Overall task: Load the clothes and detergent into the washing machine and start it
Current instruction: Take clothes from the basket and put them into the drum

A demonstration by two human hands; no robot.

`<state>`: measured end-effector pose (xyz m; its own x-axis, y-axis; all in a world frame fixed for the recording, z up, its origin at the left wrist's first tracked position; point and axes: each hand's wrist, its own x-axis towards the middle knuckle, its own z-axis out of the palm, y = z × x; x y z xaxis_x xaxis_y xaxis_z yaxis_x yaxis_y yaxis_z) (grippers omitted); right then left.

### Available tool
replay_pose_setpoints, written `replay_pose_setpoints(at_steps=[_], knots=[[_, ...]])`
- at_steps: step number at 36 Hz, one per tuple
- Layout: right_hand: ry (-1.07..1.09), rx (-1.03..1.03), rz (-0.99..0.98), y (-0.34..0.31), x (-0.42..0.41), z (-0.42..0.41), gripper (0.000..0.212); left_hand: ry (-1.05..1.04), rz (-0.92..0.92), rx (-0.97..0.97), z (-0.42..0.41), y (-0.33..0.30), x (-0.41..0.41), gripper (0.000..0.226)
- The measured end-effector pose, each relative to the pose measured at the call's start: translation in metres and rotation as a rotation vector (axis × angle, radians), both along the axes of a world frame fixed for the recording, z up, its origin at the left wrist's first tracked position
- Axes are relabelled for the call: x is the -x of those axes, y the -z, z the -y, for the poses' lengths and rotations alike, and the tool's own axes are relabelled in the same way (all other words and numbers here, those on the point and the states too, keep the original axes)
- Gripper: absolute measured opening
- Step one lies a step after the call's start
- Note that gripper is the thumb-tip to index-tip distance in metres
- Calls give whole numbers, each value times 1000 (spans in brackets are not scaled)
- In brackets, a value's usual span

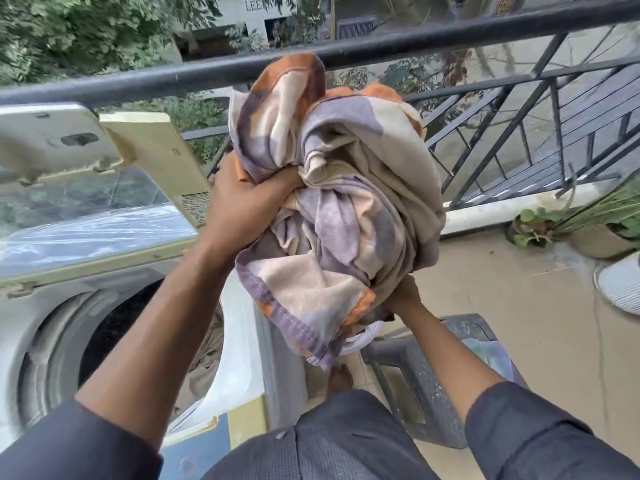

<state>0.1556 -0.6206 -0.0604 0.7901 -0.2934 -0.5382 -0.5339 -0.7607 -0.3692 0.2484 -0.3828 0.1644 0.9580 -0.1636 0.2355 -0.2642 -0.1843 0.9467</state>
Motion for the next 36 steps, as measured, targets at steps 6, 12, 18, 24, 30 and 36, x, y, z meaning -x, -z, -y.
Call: replay_pose_setpoints(at_steps=[6, 12, 18, 24, 30, 36], knots=[[243, -17, 202, -40, 15, 36, 27, -110, -55, -276, -1, 27, -4, 47], [451, -190, 510, -101, 16, 54, 16, -185, -74, -498, 4, 45, 2, 47], [492, -267, 702, -151, 15, 43, 33, -231, -75, -599, 8, 52, 5, 49], [264, -391, 830, -180, 12, 6, 33, -170, -160, -548, 10, 50, 8, 51], [114, -541, 780, -186, 6, -18, 25, 276, -364, -282, 2, 42, 9, 65], [-38, -594, 674, -193, 8, -37, 23, 360, -278, -184, 11, 53, 16, 59]])
